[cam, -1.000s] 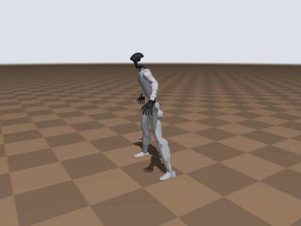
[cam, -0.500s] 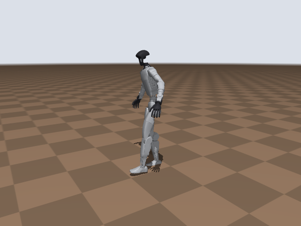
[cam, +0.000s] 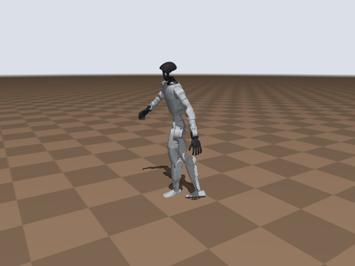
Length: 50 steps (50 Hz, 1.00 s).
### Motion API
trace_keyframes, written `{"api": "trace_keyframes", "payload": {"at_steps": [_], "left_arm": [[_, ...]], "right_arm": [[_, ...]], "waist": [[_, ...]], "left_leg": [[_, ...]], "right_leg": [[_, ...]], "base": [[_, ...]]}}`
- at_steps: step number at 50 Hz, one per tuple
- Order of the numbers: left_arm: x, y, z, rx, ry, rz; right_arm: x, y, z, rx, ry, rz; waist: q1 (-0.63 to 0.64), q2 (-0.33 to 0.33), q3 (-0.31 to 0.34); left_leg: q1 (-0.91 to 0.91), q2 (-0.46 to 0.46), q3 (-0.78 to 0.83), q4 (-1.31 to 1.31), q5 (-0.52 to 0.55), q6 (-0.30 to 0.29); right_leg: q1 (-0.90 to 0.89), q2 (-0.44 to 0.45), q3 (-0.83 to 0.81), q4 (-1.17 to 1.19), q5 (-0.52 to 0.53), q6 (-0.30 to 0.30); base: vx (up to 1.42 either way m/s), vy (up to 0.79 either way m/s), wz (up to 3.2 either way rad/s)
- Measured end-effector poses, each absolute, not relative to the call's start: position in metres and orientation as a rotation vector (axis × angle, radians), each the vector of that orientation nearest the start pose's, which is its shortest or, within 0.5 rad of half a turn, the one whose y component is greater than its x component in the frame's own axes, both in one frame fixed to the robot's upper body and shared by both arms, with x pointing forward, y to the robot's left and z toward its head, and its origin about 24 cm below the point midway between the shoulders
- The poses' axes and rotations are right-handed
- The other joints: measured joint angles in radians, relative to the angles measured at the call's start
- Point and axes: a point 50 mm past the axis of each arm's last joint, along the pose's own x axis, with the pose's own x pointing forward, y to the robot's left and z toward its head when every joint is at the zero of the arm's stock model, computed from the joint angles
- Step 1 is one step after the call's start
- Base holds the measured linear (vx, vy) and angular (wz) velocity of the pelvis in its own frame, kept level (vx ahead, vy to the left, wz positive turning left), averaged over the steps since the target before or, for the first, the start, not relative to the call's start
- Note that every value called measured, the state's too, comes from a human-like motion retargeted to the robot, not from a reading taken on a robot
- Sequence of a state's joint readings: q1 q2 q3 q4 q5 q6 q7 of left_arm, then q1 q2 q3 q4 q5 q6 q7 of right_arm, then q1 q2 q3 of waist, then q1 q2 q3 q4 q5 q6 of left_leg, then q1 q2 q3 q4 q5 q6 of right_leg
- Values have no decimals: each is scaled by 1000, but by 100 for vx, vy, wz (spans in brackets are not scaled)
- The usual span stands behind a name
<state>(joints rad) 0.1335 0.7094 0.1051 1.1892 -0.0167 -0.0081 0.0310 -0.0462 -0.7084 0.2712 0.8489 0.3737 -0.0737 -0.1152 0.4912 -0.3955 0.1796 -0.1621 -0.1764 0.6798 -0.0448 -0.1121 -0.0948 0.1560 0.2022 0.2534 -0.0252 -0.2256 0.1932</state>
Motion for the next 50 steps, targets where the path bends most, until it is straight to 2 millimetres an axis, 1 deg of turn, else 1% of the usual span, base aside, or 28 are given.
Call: {"api": "trace_keyframes", "payload": {"at_steps": [3,5,7,8,10,13,15,17,20,23,25,27,28,31,32,33,35,37,40,42,45,47,50], "left_arm": [[59,416,-69,617,1216,404],[59,410,-71,622,1205,314],[62,409,-70,569,1163,371],[60,409,-70,576,1157,374],[56,410,-69,647,1174,344],[61,419,-62,756,1194,331],[69,426,-54,812,1186,330],[84,433,-42,854,1134,355],[117,442,-19,897,983,447],[149,448,10,925,798,543],[175,449,36,931,660,598],[187,448,52,926,568,617],[192,447,60,926,521,621],[211,441,85,981,399,596],[216,438,90,1003,373,580],[219,435,91,1023,361,560],[218,426,78,1040,382,504],[208,417,54,1032,462,405],[187,406,22,1017,610,234],[172,404,5,1015,705,158],[152,404,-18,985,809,162],[140,405,-27,955,848,208],[126,406,-36,935,890,242]], "right_arm": [[159,-348,-67,-415,782,-294],[140,-349,-75,-411,838,-271],[124,-349,-83,-424,893,-289],[114,-350,-87,-429,919,-300],[92,-351,-93,-428,970,-321],[64,-349,-104,-406,1056,-343],[47,-347,-110,-382,1114,-351],[34,-344,-115,-358,1166,-354],[23,-338,-122,-333,1232,-351],[16,-328,-130,-312,1292,-305],[15,-316,-136,-267,1319,-264],[10,-311,-138,-259,1332,-230],[7,-308,-139,-252,1333,-221],[8,-295,-142,-240,1301,-224],[10,-293,-143,-252,1283,-234],[13,-292,-142,-278,1262,-248],[19,-297,-139,-344,1223,-274],[28,-308,-133,-385,1180,-309],[45,-322,-124,-345,1104,-406],[53,-328,-120,-300,1059,-486],[60,-334,-115,-320,1030,-530],[65,-337,-112,-378,1026,-495],[73,-339,-109,-444,1015,-433]], "waist": [[13,25,-1],[-15,63,-22],[-35,94,-44],[-53,119,-57],[-112,177,-84],[-207,238,-114],[-270,268,-120],[-327,292,-108],[-396,306,-74],[-449,298,-28],[-454,278,16],[-465,272,33],[-465,268,50],[-447,261,82],[-441,260,88],[-437,265,93],[-440,288,96],[-461,317,93],[-504,343,77],[-526,345,59],[-532,360,44],[-522,372,44],[-497,379,32]], "left_leg": [[46,68,4,-2,0,-31],[43,152,3,96,-50,-47],[85,175,-2,40,-29,-52],[100,203,-10,47,-35,-55],[95,291,-37,136,-83,-43],[95,354,-99,143,-91,-37],[98,376,-140,133,-88,-48],[102,387,-179,120,-83,-65],[114,374,-228,71,-55,-79],[112,367,-279,77,-55,-74],[123,362,-305,79,-58,-71],[136,369,-322,86,-65,-80],[147,375,-334,97,-71,-88],[149,426,-364,123,-67,-117],[145,439,-375,132,-65,-122],[140,449,-386,139,-63,-123],[143,461,-396,135,-42,-119],[156,466,-358,116,6,-117],[158,480,-277,106,72,-121],[144,468,-284,112,84,-115],[139,460,-308,130,77,-104],[149,463,-305,140,70,-98],[146,459,-304,140,76,-90]], "right_leg": [[37,-85,-383,38,-70,-69],[77,-138,-532,54,-65,-111],[66,-191,-522,110,-49,-141],[56,-209,-498,160,-48,-160],[13,-231,-456,293,-64,-186],[-115,-278,-406,505,-107,-166],[-182,-321,-385,565,-112,-147],[-225,-374,-374,545,-91,-129],[-268,-463,-348,419,-47,-91],[-277,-532,-286,214,6,-33],[-288,-570,-242,100,11,15],[-296,-591,-235,20,-5,55],[-287,-598,-245,-6,0,65],[-268,-562,-259,-28,105,69],[-264,-554,-266,-22,126,69],[-262,-550,-276,-11,120,69],[-259,-543,-294,23,83,69],[-260,-538,-306,57,64,66],[-260,-515,-330,79,53,43],[-264,-516,-346,86,43,35],[-265,-509,-355,108,28,13],[-258,-502,-354,115,18,-2],[-258,-503,-351,105,20,1]], "base": [[34,-28,-27],[35,-23,-13],[31,-21,-14],[32,-21,19],[32,-21,64],[26,-24,91],[21,-28,104],[16,-30,104],[11,-36,104],[11,-45,99],[13,-50,75],[15,-52,59],[16,-58,55],[12,-68,48],[10,-59,47],[10,-48,47],[9,-35,47],[10,-28,46],[8,-30,50],[5,-24,48],[7,-16,22],[7,-9,-1],[1,-2,-2]]}}
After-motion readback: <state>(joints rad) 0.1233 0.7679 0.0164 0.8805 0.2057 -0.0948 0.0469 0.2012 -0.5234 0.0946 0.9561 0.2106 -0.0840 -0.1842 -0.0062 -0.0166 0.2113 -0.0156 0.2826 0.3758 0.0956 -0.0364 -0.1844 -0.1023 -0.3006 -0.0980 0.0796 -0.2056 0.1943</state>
